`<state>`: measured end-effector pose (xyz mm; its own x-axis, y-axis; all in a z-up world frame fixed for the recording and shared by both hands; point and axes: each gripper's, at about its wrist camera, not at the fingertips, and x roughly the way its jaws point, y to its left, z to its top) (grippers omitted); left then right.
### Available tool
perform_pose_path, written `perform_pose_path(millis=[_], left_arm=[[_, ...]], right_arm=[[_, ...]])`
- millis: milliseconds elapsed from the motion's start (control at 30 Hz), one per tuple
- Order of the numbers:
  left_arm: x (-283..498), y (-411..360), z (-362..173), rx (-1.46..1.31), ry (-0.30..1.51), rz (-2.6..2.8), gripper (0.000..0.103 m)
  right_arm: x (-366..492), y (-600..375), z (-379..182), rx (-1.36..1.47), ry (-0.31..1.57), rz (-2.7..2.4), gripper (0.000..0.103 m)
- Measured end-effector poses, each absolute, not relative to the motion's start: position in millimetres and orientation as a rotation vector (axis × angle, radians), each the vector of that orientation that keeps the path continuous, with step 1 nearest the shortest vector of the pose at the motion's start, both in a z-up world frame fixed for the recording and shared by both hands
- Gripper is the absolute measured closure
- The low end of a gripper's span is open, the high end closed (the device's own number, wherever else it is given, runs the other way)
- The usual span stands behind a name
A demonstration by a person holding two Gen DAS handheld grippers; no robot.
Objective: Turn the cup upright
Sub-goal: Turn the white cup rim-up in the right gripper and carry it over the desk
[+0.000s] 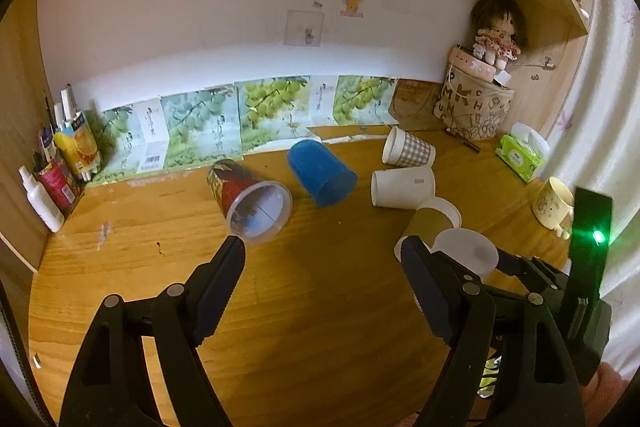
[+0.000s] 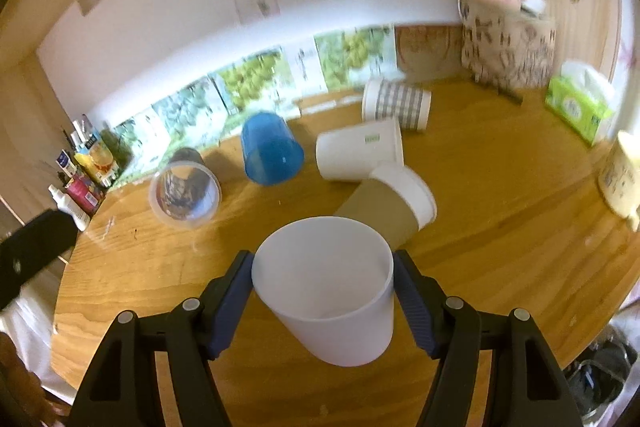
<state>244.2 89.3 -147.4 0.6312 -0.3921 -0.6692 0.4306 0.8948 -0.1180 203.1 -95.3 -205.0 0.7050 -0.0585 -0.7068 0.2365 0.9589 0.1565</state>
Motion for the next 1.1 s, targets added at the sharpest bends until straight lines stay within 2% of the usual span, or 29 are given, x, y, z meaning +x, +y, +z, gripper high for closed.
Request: perform_pose_path(millis=[233, 467, 1100], left_arm=[[240, 90, -140, 0.097, 0.723, -0.447, 0.02], [234, 89, -139, 0.161, 0.716, -0.427, 0.02], [235, 82, -148, 0.215, 0.768, -0.44, 0.02]], right_arm=[[187, -84, -201, 0.096, 0.585, -0.152, 0.033], [176, -74, -212, -0.016, 0.488, -0.148, 0.033], [170, -82, -237, 0.053, 0.538, -0.104, 0.033]])
